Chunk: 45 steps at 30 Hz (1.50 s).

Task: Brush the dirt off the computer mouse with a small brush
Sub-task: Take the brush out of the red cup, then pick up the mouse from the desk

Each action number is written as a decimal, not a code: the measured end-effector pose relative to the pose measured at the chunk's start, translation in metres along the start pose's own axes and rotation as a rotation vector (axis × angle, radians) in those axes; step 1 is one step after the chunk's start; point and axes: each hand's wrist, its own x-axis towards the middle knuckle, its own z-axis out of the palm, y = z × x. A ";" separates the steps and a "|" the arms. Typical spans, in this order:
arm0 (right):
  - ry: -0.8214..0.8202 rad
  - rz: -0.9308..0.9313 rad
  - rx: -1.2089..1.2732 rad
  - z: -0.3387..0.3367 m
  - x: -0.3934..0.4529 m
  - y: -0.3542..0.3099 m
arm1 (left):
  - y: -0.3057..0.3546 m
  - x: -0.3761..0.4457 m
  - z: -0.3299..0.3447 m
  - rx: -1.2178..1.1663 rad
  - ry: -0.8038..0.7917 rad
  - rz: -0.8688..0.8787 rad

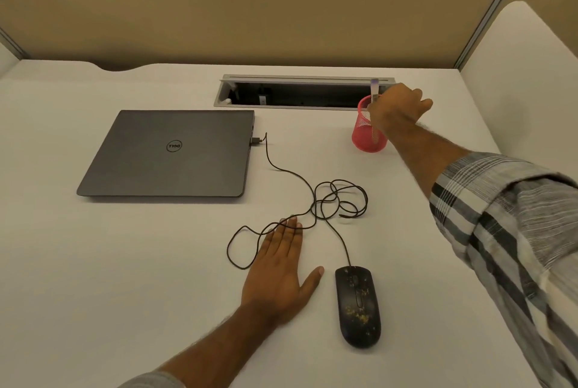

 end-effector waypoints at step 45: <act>-0.308 0.161 1.016 -0.062 -0.264 0.151 | -0.002 0.002 0.003 0.060 0.035 0.027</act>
